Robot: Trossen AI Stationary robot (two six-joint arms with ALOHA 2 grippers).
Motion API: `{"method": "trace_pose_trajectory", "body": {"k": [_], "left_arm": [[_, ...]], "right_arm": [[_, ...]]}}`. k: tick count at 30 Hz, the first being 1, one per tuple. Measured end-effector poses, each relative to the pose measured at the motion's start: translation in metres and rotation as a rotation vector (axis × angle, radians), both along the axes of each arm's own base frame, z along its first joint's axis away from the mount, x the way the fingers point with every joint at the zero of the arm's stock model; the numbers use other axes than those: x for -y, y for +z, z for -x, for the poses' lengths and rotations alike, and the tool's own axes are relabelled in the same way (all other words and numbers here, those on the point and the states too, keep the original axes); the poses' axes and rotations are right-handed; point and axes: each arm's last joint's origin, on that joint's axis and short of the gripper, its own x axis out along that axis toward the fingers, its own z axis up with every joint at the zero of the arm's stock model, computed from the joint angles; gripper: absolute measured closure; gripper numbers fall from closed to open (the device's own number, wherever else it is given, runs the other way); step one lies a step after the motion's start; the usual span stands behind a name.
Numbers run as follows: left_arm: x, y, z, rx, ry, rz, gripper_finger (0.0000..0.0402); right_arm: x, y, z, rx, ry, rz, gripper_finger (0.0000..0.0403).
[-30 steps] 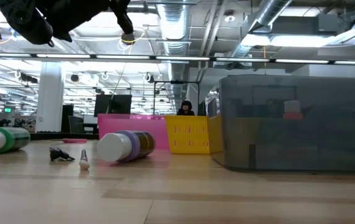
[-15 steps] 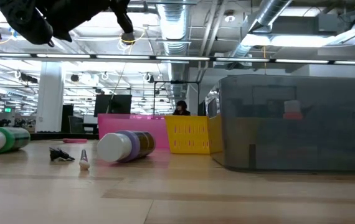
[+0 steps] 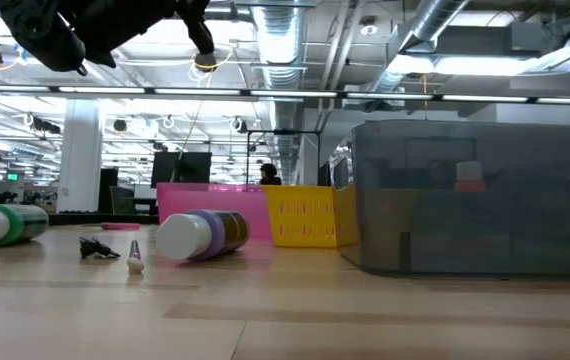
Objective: Pick & Place Paint Supplies
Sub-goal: Put the yellow paint bottle into the yellow bin
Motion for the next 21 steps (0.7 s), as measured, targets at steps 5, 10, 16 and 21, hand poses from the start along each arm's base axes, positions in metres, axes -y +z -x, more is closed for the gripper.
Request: {"method": "trace_pose_trajectory", "body": {"k": [5,10,16,21], "left_arm": [[-0.001,-0.004,-0.002,-0.026,0.054,-0.083,0.0228],[-0.004,-0.013,-0.007,-0.111,0.164,-0.169,0.0204],[-0.009,-0.019,-0.008,-0.163,0.225,-0.255,0.0181],[-0.009,-0.028,-0.01,-0.226,0.277,-0.431,0.017]], "right_arm": [[0.0,-0.001,0.0,-0.001,-0.012,-0.035,0.0293],[0.002,0.0,0.0,0.026,-0.067,-0.055,0.0293],[0.004,0.001,0.001,0.034,-0.163,-0.023,0.0293],[0.007,0.005,0.008,0.044,-0.234,-0.024,0.0293]]}}
